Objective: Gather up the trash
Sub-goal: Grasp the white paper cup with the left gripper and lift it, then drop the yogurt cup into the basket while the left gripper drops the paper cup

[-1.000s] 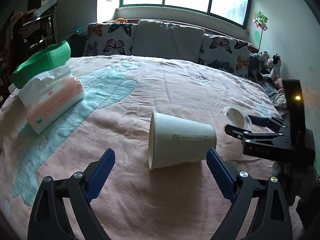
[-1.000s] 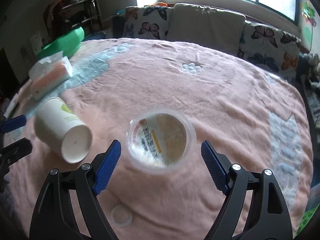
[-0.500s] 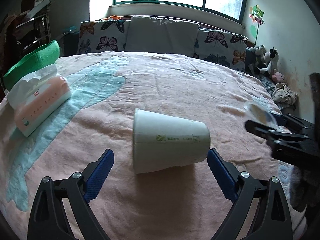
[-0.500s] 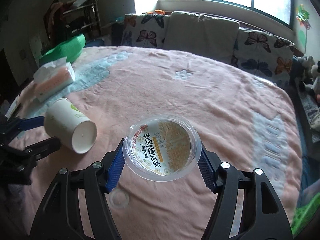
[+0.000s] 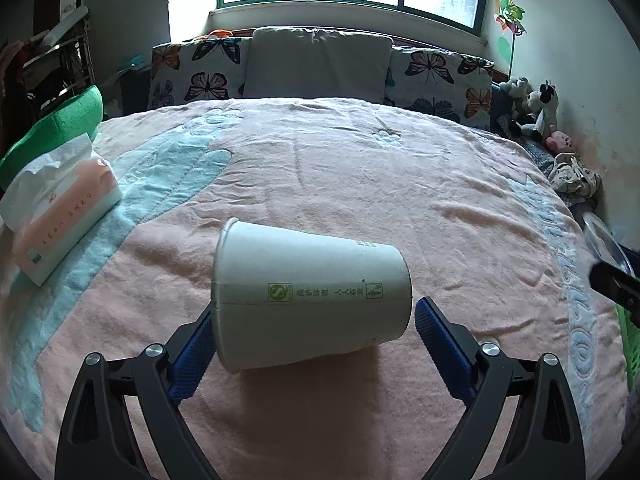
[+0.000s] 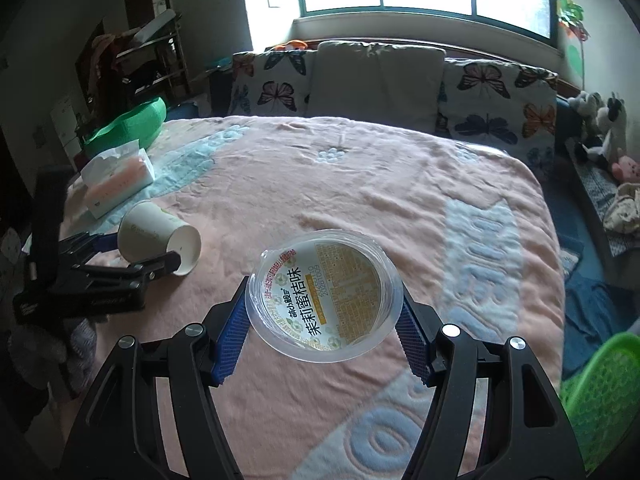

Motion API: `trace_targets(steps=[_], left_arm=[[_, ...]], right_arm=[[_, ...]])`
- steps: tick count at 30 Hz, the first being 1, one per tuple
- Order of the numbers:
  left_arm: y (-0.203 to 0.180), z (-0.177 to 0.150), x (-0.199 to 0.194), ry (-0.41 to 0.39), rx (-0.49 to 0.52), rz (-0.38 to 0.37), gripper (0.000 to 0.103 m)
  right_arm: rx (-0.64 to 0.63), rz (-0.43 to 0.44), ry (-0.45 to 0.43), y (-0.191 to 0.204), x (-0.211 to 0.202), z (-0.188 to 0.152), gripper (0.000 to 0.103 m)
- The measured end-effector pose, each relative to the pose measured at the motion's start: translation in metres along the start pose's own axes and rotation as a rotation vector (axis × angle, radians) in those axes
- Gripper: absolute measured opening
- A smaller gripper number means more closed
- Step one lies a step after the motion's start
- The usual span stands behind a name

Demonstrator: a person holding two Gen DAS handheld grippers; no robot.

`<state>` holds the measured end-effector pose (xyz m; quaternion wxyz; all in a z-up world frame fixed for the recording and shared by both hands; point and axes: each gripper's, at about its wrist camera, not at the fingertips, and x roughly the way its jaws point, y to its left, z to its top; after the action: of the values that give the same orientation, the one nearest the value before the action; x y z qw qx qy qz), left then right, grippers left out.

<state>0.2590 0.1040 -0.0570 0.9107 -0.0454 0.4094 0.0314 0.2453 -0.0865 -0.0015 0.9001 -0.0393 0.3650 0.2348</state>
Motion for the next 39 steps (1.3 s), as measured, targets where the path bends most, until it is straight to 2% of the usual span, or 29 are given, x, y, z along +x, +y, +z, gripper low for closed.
trace_targets(steps=[1, 6, 14, 23, 39], left_arm=[[0.001, 0.0, 0.001, 0.006, -0.005, -0.004, 0.079], [0.002, -0.002, -0.003, -0.003, -0.029, -0.034, 0.078], [-0.017, -0.006, -0.032, -0.032, 0.002, -0.08, 0.078], [-0.071, -0.009, -0.066, -0.063, 0.078, -0.171, 0.078], [-0.168, -0.013, -0.091, -0.063, 0.219, -0.286, 0.078]], right_arm=[[0.009, -0.002, -0.001, -0.002, -0.003, -0.003, 0.067], [0.053, -0.017, -0.01, -0.014, -0.017, -0.016, 0.067], [0.14, -0.06, -0.032, -0.041, -0.05, -0.037, 0.067], [0.226, -0.153, -0.042, -0.079, -0.096, -0.07, 0.067], [0.399, -0.321, -0.047, -0.155, -0.163, -0.138, 0.067]])
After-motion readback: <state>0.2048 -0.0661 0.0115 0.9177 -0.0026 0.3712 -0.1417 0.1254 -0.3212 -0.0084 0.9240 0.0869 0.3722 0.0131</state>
